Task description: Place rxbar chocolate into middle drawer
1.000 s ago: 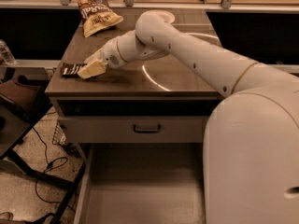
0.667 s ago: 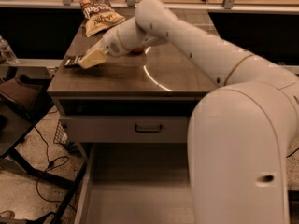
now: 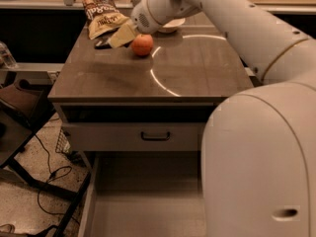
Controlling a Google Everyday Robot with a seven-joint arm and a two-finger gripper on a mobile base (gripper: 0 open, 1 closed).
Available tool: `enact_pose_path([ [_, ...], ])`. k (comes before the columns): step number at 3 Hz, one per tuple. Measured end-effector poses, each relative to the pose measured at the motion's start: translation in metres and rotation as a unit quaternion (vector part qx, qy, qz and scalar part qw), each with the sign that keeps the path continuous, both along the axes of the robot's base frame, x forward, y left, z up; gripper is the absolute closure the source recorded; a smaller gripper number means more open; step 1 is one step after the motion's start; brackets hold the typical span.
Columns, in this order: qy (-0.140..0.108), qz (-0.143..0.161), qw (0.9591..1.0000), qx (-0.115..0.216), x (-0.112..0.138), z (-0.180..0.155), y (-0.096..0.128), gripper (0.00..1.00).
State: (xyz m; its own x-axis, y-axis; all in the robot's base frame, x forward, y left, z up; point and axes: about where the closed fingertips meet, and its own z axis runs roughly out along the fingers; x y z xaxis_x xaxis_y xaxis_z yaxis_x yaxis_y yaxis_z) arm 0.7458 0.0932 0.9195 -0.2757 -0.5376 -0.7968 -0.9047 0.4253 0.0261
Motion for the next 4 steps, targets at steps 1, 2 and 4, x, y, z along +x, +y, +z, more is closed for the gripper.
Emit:
enact_pose_path([
  [1,0.007,-0.05,0.9986,-0.015,-0.036,0.024,-0.039,1.0],
  [2,-0.003,-0.1,0.995,-0.009,-0.084,0.051,-0.066,1.0],
  [4,0.042,-0.122,0.9917,-0.008,-0.204,0.005,-0.11,1.0],
])
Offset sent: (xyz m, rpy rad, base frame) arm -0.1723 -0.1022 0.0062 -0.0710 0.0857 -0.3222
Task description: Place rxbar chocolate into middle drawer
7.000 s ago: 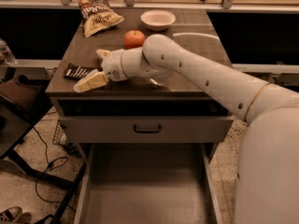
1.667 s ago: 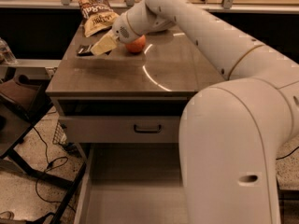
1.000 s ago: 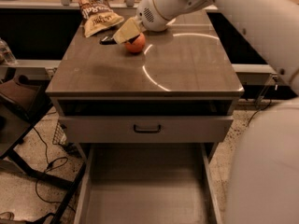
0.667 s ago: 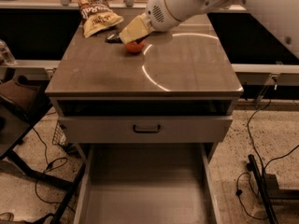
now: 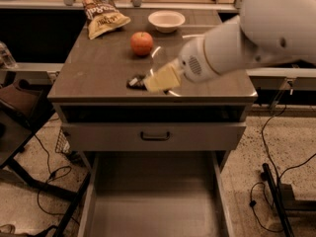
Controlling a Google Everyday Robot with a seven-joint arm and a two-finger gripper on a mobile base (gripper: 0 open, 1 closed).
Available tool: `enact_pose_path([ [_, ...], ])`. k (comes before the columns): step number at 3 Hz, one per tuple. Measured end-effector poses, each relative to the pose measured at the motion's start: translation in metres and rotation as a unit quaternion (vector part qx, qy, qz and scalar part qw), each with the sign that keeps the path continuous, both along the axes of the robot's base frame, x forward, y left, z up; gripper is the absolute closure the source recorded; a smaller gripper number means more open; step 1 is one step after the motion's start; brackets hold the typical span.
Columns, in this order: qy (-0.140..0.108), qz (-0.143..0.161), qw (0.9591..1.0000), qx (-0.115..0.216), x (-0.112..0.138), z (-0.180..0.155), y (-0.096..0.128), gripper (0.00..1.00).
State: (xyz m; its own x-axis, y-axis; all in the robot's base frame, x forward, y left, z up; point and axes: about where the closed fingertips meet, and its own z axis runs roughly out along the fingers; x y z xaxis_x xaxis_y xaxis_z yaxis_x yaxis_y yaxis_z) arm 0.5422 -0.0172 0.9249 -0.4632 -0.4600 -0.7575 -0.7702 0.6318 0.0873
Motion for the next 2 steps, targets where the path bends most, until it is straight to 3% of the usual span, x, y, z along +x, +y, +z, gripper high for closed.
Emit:
enact_pose_path([
  [1,0.053,0.004,0.9982,0.029,-0.051,-0.071,-0.03,1.0],
  [2,0.098,0.004,0.9925,0.073,-0.088,-0.134,-0.046,1.0],
])
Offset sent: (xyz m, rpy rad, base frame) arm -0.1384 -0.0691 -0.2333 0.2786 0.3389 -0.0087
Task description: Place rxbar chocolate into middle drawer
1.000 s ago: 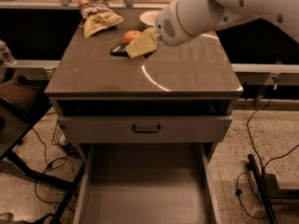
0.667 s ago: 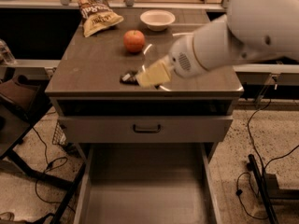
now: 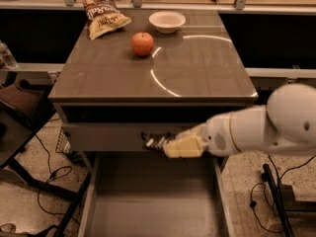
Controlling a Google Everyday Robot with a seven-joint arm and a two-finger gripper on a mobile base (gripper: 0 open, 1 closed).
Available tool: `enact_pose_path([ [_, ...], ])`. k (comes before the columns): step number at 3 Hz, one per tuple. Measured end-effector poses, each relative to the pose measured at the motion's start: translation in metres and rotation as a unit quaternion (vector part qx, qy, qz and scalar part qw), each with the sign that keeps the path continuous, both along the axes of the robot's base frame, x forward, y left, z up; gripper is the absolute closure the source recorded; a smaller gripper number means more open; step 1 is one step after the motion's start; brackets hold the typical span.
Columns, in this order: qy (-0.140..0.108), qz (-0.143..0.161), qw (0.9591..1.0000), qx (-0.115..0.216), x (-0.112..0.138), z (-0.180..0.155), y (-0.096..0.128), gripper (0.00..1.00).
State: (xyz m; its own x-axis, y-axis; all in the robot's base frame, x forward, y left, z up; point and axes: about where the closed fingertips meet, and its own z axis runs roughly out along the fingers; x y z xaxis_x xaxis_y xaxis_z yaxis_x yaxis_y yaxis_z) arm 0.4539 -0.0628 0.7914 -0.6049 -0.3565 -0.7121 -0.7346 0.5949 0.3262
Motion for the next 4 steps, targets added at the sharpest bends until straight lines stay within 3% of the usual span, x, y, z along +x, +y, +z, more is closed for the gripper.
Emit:
enact_pose_path([
  [1,0.016,0.009,0.9984,0.052,-0.036,-0.077,-0.006,1.0],
  [2,0.016,0.009,0.9985,0.052,-0.036,-0.076,-0.006,1.0],
  [3,0.027,0.003,0.9976,0.063,-0.034,-0.097,-0.008,1.0],
  [4,0.04,-0.006,0.9962,0.077,-0.04,-0.15,-0.012,1.0],
])
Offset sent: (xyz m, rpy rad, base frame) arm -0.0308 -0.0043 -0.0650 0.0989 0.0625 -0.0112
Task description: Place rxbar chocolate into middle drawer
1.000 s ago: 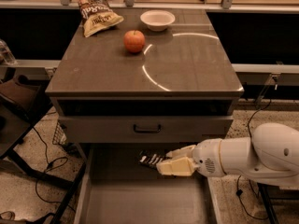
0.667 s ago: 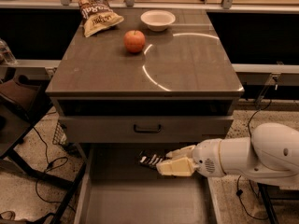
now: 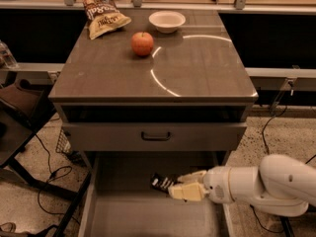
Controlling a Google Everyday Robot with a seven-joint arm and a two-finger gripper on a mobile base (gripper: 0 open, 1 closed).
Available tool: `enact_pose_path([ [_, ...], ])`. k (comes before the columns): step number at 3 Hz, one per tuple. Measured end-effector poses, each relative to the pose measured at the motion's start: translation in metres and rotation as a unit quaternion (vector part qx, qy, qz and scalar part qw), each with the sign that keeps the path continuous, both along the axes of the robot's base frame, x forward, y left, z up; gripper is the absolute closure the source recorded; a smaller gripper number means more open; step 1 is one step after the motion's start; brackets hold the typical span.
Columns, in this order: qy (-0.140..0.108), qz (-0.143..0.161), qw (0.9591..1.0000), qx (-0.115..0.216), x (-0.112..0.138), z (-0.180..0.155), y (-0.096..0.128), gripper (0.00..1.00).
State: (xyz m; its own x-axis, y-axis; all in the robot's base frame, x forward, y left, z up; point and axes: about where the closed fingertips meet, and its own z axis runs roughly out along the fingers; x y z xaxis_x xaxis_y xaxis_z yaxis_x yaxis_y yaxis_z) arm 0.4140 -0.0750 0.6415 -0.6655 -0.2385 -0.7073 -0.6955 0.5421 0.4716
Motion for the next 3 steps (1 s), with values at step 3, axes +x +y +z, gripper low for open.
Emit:
enact_pose_path([
  [3,-0.035,0.074,0.9966,0.008,0.02,-0.176,0.026,1.0],
])
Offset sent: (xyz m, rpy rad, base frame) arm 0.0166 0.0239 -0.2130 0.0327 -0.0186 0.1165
